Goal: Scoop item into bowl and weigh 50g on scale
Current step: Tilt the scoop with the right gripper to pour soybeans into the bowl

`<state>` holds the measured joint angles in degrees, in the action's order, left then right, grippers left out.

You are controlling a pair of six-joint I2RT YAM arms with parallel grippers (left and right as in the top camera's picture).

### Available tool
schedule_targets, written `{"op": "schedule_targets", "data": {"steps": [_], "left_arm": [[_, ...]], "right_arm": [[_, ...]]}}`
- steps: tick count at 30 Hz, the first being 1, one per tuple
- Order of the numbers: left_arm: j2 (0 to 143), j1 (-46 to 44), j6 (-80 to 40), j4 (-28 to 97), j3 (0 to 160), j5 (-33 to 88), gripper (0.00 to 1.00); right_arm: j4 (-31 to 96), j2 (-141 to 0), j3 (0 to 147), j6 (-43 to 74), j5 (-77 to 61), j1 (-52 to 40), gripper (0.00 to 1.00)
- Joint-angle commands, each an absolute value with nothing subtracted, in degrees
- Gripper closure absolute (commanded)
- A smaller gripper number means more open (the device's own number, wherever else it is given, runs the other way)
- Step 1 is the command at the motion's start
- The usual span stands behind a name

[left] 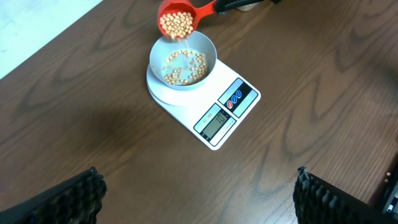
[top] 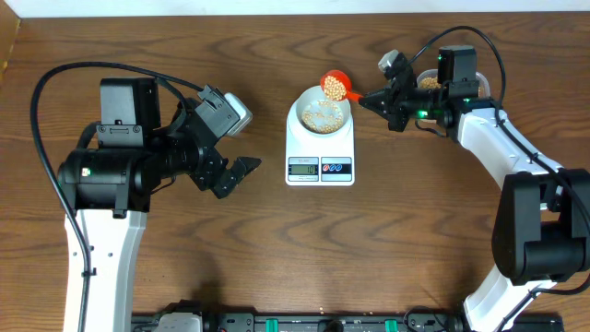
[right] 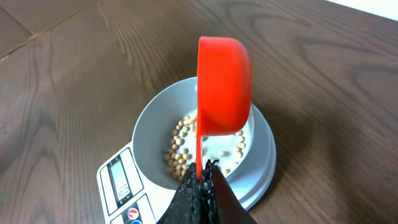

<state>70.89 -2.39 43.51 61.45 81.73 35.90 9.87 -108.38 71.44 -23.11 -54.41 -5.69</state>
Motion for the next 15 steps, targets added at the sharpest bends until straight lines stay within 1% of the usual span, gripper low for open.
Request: {"op": "schedule_targets", "data": {"steps": [1, 15], "left_arm": [[70.8, -2.2, 43.4, 61.4, 82.7, 36.9, 0.02], [70.8, -2.2, 43.4, 61.4, 82.7, 36.9, 0.02]], "right_arm": [[9.4, -109.1, 71.2, -24.6, -57.1, -6.1, 0.99], [8.5, -109.1, 71.2, -24.5, -57.4, -6.1, 0.99]]}}
